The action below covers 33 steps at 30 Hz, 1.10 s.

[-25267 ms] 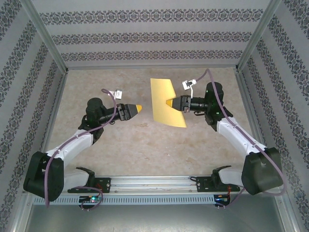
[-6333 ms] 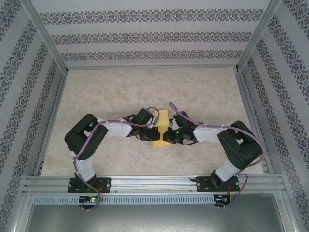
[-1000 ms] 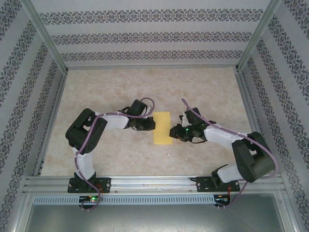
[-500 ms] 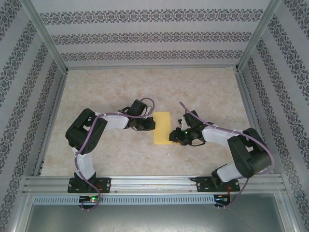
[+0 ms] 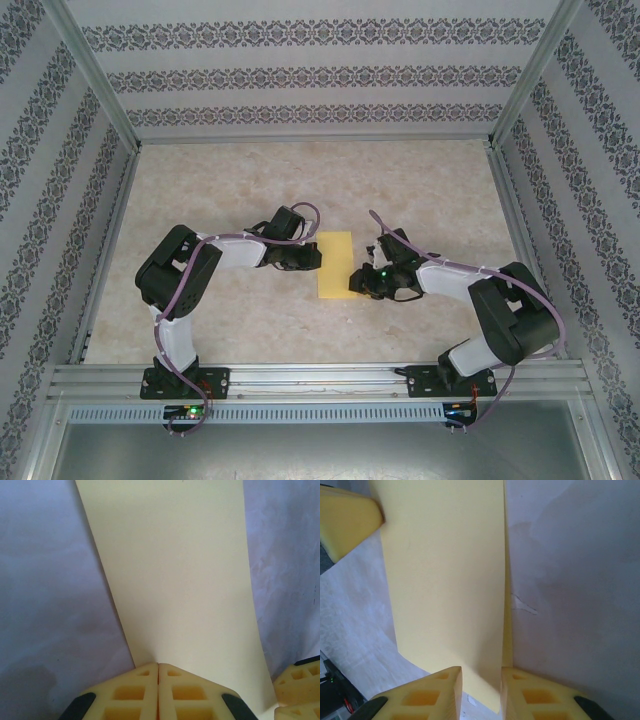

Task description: Fold a paper plane with a square sheet of paper (fold left side to right side)

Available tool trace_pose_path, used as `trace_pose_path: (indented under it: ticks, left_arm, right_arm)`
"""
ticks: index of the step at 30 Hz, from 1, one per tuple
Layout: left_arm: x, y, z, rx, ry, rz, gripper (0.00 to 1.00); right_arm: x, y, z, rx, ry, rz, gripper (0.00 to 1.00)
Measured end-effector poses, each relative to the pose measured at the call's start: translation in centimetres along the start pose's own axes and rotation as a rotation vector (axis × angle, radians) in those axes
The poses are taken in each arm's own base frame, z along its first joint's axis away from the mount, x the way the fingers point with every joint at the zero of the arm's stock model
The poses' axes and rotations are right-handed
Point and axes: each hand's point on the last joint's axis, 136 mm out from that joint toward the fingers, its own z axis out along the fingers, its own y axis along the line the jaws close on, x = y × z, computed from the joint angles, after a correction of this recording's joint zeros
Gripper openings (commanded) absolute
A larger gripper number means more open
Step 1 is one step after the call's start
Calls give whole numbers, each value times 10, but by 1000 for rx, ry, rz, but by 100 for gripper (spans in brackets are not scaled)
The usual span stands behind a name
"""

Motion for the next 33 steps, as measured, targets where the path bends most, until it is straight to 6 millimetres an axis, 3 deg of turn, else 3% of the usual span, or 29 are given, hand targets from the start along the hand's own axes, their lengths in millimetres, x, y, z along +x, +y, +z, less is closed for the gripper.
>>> trace_pose_path:
  ticks: [17, 27, 33]
  left_arm:
    - [0, 0, 0, 1, 0, 1, 7]
    - [0, -1, 0, -3, -2, 4, 7]
    - [0, -1, 0, -2, -4, 4, 7]
  right_arm:
    - [-24, 11, 0, -83, -28, 19, 26]
    - [-58, 21, 1, -115, -62, 16, 26]
    - [-71, 18, 5, -120, -60, 22, 23]
